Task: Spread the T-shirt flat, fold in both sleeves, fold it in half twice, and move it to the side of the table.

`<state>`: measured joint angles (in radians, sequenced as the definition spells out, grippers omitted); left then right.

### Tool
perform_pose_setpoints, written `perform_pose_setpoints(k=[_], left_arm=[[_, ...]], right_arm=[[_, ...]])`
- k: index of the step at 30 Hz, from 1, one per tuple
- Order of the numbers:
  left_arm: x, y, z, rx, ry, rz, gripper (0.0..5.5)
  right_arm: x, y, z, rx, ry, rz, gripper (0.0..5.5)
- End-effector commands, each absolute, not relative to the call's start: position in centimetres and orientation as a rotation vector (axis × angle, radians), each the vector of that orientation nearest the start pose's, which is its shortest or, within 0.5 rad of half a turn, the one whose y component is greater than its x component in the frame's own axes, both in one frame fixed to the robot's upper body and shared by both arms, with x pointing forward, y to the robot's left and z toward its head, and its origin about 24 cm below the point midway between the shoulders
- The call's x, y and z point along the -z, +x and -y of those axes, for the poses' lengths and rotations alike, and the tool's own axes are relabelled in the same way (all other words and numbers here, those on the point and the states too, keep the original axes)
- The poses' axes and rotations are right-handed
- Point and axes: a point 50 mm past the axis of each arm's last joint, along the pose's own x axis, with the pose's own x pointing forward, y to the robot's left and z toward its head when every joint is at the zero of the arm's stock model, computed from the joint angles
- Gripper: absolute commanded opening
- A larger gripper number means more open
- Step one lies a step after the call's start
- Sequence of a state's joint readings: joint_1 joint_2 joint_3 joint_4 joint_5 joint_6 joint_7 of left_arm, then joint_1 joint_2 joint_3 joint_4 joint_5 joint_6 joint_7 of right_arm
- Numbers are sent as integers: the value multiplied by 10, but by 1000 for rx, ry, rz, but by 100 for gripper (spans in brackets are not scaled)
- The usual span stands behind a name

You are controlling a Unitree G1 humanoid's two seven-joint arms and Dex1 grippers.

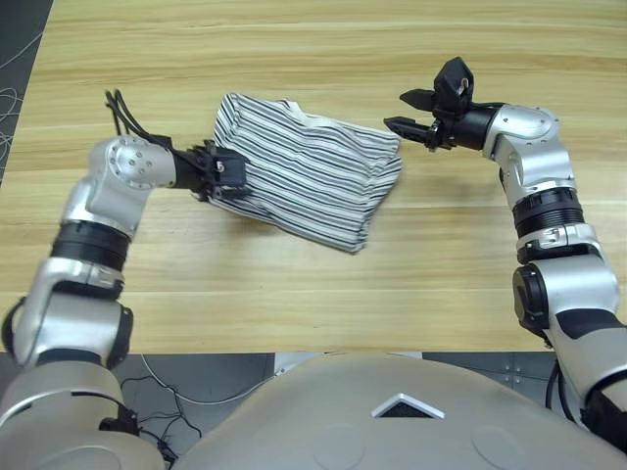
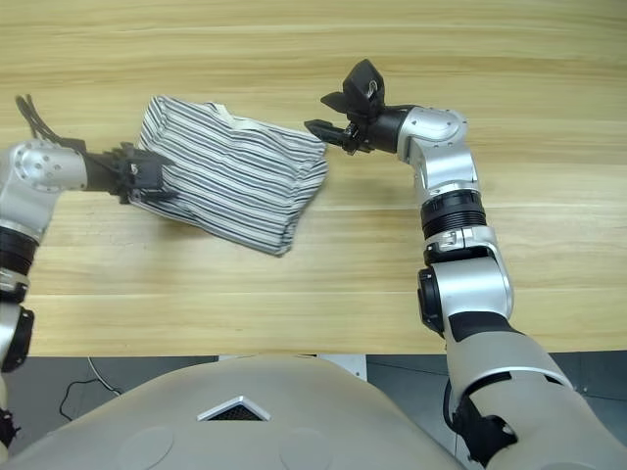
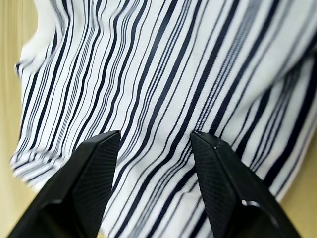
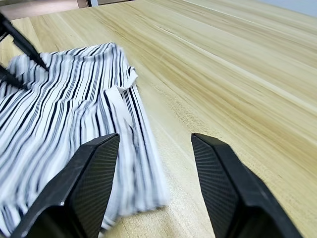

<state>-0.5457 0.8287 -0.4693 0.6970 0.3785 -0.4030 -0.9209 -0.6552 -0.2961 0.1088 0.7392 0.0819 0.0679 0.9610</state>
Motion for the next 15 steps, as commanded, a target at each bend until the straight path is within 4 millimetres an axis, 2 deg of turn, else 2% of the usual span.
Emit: perform_pose_setpoints(k=[1, 3, 6, 9, 12, 15], left_arm=[[-37, 297, -305, 1099, 1693, -760, 264], [-43, 307, -307, 1074, 1835, -704, 264], [-67, 341, -281, 914, 2041, -338, 264], [-80, 356, -256, 846, 2117, -14, 264], [-86, 362, -240, 803, 2140, 190, 264], [-78, 361, -231, 811, 2120, 260, 264]], right_arm=[[-68, 346, 141, -1030, -239, -276, 267], [-67, 346, 140, -1032, -240, -276, 267], [-64, 345, 138, -1041, -257, -272, 267], [-62, 343, 135, -1052, -354, -238, 267], [-60, 339, 122, -1090, -639, -92, 267], [-51, 330, 99, -1175, -914, 55, 267]])
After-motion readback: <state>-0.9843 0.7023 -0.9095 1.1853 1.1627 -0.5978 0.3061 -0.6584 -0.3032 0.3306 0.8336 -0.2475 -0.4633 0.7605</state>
